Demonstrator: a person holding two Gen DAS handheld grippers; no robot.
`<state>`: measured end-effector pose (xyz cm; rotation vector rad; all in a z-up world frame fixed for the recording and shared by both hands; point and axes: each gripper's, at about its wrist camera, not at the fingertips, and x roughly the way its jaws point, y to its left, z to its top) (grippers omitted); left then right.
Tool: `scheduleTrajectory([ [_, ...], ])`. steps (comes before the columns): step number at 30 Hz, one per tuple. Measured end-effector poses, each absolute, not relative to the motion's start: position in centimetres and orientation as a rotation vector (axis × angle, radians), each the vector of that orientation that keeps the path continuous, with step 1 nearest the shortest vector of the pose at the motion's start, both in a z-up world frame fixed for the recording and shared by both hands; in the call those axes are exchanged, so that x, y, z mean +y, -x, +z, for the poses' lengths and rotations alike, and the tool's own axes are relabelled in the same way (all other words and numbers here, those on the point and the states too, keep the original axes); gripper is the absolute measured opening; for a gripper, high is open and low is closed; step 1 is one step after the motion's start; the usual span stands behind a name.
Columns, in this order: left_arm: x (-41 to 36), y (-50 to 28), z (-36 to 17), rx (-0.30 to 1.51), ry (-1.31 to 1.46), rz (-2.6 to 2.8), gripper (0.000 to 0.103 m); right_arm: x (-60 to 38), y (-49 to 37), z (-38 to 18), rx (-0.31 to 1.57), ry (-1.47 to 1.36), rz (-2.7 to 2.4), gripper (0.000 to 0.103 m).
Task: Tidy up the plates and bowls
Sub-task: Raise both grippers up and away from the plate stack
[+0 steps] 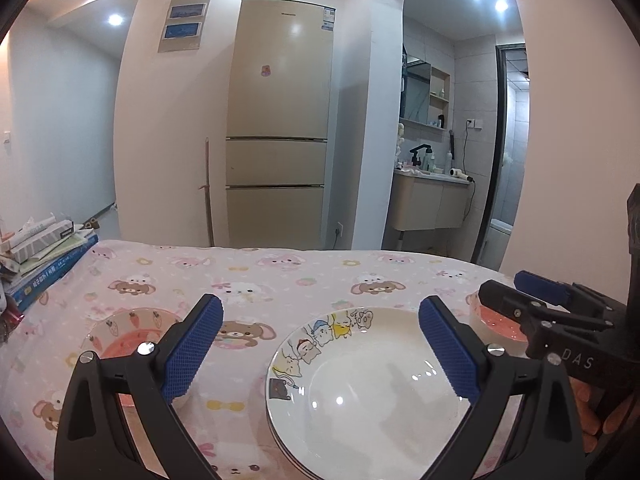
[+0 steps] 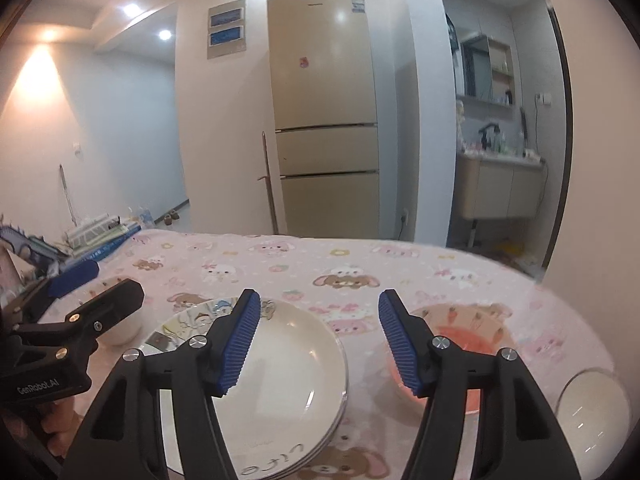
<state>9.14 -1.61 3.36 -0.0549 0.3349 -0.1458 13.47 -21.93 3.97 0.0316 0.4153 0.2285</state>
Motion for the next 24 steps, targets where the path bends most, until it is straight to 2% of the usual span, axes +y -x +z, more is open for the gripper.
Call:
scheduleTrajectory([
  [3, -1.3, -8.8, 3.9, 0.318, 0.054, -0.151, 0.098, -21.9, -13.3, 3.8, 0.379, -0.018, 0.219, 0.08],
  [4, -1.3, -8.7, 4.0, 0.304, 0.046, -0.138, 0.098, -21.8, -13.1, 3.7, 0.352, 0.002, 0.209, 0.089],
  [5, -1.4, -8.6, 4.0, 0.301, 0.032, -0.125, 0.098, -21.7, -13.0, 3.7, 0.334, 0.016, 0.202, 0.09],
  [10, -1.5, -8.5, 4.1, 0.327, 0.051, -0.153, 0.098, -21.3, -12.7, 3.4, 0.308, 0.043, 0.207, 0.09],
  [14, -2.7, -7.1, 5.0, 0.276, -0.035, -0.11, 0.098, -21.5, -12.5, 3.8, 0.31, 0.004, 0.267, 0.09],
  [24, -1.1, -4.3, 6.4, 0.3, -0.001, -0.115, 0.098, -22.6, -8.5, 7.6, 0.275, 0.007, 0.144, 0.09],
])
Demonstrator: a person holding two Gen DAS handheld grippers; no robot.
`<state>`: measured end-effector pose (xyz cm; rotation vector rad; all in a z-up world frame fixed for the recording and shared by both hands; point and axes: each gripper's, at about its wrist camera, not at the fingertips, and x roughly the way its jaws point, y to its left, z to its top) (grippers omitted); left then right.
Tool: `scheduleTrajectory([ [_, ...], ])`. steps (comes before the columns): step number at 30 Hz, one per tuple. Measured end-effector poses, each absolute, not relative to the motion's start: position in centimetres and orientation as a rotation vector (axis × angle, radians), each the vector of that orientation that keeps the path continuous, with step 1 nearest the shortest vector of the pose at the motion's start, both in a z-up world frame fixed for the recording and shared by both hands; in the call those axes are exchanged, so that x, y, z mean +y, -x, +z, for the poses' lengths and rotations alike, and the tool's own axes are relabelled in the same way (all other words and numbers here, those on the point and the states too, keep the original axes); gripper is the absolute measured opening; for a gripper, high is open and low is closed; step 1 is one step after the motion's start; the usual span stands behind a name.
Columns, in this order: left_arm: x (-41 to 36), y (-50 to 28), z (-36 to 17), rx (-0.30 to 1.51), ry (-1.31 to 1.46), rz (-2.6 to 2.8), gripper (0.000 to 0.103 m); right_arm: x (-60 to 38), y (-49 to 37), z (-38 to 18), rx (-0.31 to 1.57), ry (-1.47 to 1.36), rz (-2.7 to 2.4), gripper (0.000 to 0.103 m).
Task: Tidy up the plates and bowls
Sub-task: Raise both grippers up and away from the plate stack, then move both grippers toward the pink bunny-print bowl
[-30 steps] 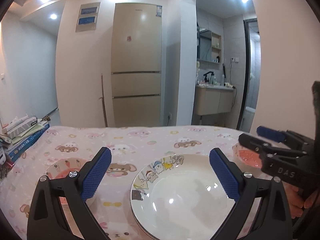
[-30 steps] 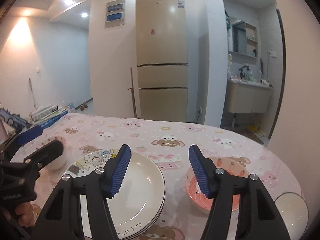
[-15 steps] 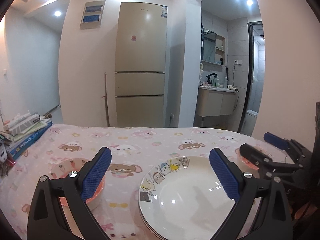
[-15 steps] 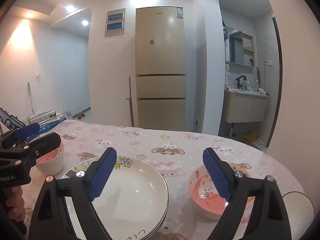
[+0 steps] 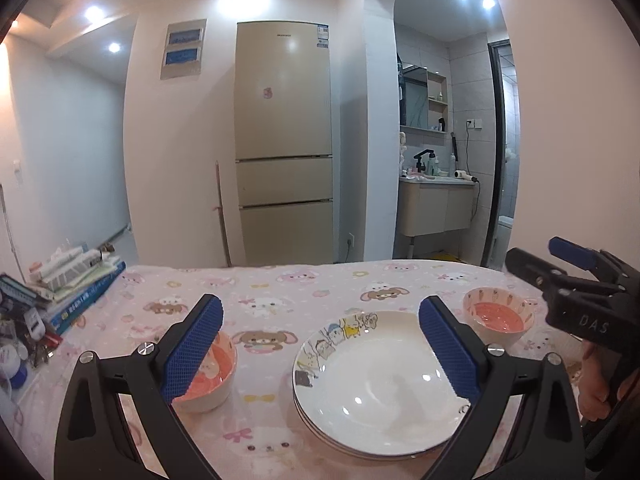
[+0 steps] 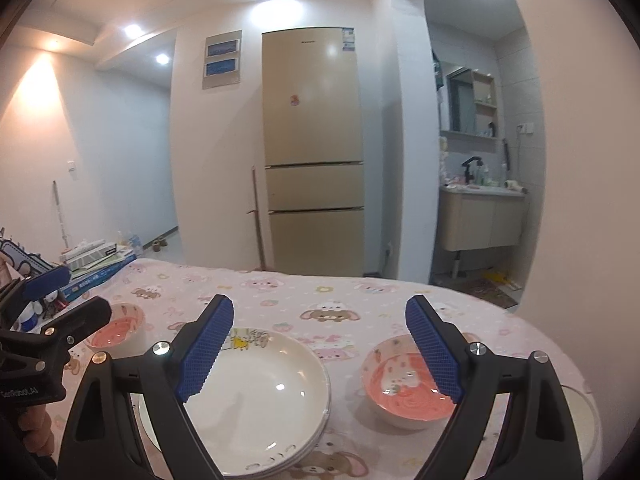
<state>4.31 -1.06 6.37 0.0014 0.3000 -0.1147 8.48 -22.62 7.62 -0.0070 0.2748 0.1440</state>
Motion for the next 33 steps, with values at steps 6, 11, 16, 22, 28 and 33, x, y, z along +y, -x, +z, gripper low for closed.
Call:
scheduleTrajectory([
  [6, 0.0, -2.1, 6.6, 0.274, 0.009, -0.073, 0.098, -22.0, -5.0, 8.4, 0.29, -0.025, 0.115, 0.09],
  [11, 1.0, -0.5, 7.0, 0.265, 0.026, -0.094, 0.098, -20.7, -3.3, 8.8, 0.298, -0.018, 0.144, 0.09],
  [16, 2.8, 0.8, 7.5, 0.242, 0.031, -0.056, 0.098, -19.4, -2.3, 9.3, 0.278, -0.036, 0.164, 0.09],
  [22, 5.5, 1.4, 7.2, 0.252, 0.047, 0.01, 0.098, -17.6, -1.7, 9.1, 0.284, -0.039, 0.188, 0.09],
  [28, 8.0, 2.1, 8.0, 0.258, 0.084, 0.051, 0.098, -16.1, -2.0, 9.8, 0.271, 0.006, 0.209, 0.09],
  [33, 7.4, 1.8, 9.4, 0.224, 0.077, 0.044, 0.098, -16.4, -2.2, 11.7, 0.204, 0.011, 0.173, 0.09],
])
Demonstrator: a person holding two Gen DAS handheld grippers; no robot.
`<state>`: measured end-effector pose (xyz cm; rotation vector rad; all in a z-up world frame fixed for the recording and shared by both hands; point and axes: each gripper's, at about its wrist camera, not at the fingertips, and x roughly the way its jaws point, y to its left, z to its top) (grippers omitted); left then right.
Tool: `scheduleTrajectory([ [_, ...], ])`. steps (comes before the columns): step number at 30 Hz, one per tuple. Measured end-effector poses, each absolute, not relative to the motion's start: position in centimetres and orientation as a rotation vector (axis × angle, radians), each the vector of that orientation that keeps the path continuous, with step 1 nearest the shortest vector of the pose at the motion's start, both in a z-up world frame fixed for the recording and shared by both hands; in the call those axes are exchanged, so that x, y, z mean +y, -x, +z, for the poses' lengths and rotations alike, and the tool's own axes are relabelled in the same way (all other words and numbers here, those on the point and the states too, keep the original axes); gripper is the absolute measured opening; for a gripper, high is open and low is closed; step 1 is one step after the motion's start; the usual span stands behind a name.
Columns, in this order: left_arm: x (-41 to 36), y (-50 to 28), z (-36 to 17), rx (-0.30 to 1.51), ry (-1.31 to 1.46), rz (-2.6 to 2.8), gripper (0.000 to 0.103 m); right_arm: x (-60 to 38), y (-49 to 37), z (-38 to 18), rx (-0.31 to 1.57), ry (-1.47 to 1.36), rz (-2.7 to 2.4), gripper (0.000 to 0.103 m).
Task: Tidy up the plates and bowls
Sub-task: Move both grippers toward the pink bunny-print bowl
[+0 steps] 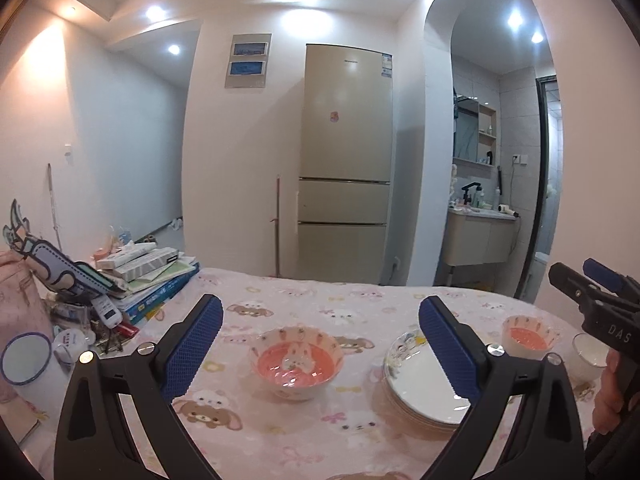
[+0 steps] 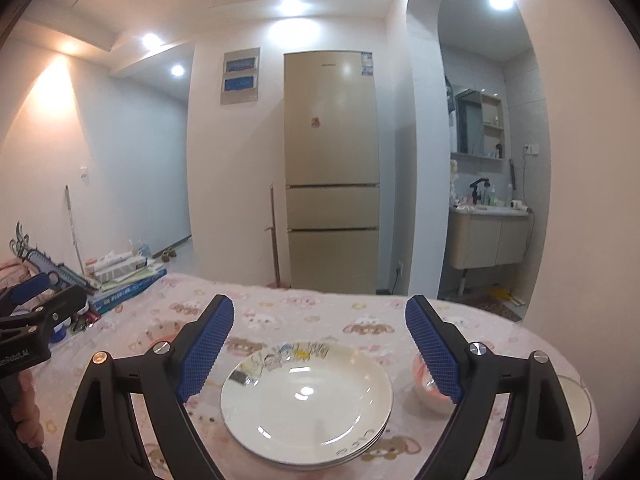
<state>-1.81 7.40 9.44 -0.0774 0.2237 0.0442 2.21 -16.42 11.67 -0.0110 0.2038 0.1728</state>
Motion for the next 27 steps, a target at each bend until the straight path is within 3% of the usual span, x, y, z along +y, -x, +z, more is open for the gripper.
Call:
scheduleTrajectory([
  [12, -3.3, -1.9, 11.4, 0.22, 0.087, -0.219, 0.098, -24.8, -1.8, 12.4, 0.119, -0.015, -0.141, 0.09],
  [19, -9.3, -4.7, 10.5, 0.277, 0.038, -0.302, 0.098, -29.6, -2.3, 10.7, 0.164, -0.052, -0.21, 0.09],
  [25, -12.2, -8.1, 10.4, 0.365, 0.039, -0.406, 0.098, -33.2, -5.0, 10.4, 0.255, -0.087, -0.241, 0.072],
  [27, -13.1, -9.0, 10.6, 0.354, 0.028, -0.406, 0.097, -34.1, -5.8, 11.0, 0.248, -0.116, -0.201, 0.072],
])
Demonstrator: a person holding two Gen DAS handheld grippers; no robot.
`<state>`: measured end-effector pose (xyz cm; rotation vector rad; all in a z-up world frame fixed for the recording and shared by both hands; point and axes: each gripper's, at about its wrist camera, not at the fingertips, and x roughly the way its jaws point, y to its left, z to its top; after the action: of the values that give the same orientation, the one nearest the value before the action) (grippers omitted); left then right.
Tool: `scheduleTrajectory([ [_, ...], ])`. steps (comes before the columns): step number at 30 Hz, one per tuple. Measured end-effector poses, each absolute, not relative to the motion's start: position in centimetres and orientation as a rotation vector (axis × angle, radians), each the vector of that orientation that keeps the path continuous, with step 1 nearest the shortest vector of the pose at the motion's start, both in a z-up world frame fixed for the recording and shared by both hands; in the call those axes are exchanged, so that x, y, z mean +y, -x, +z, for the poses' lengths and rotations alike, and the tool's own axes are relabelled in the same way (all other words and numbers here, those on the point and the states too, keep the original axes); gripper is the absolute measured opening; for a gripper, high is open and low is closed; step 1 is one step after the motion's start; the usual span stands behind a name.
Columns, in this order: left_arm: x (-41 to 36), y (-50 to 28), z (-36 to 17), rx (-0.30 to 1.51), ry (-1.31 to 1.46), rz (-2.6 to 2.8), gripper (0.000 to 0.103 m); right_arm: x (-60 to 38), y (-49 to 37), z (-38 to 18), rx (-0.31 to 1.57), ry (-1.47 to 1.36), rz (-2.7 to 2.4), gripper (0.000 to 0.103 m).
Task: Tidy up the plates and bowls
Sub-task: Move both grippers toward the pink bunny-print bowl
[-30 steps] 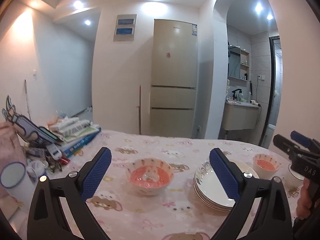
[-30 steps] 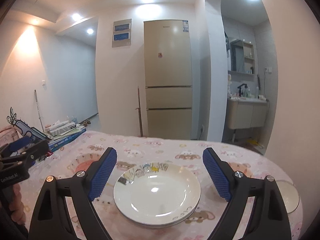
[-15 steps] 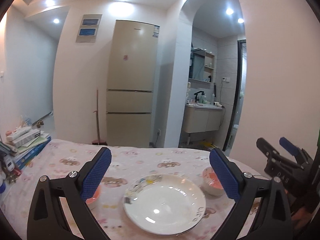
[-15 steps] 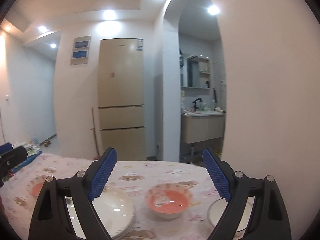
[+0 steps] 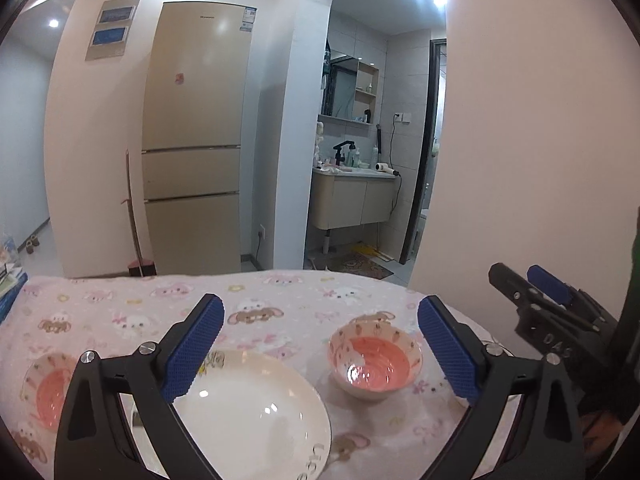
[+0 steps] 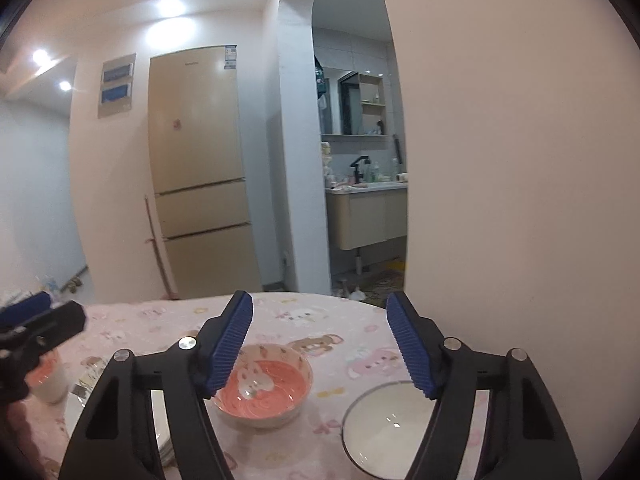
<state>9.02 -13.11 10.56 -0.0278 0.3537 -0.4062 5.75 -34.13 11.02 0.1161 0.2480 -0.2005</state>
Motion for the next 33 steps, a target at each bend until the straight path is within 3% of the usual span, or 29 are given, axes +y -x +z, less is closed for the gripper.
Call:
scheduleTrajectory([
  [5, -14.8, -11.9, 9.6, 0.424, 0.026, -0.433, 0.093, -34.8, -6.7, 11.0, 0.186, -0.162, -0.125, 0.066],
  [12, -16.5, -15.0, 7.5, 0.519, 0.02, -0.44, 0.077, -34.2, -9.9, 8.5, 0.255, -0.153, -0.211, 0.056],
  [20, -17.4, -16.6, 5.6, 0.602, 0.044, -0.458, 0.072, -35.1, -12.8, 5.3, 0.383, -0.192, -0.186, 0.05],
  [27, -16.3, -15.4, 6.8, 0.556, 0.04, -0.449, 0.072, -34.9, -13.1, 5.5, 0.384, -0.182, -0.161, 0.05],
  [33, -11.1, -10.9, 7.9, 0.399, 0.002, -0.328, 0.072, -32.5, -11.5, 7.3, 0.372, -0.179, -0.075, 0.05],
])
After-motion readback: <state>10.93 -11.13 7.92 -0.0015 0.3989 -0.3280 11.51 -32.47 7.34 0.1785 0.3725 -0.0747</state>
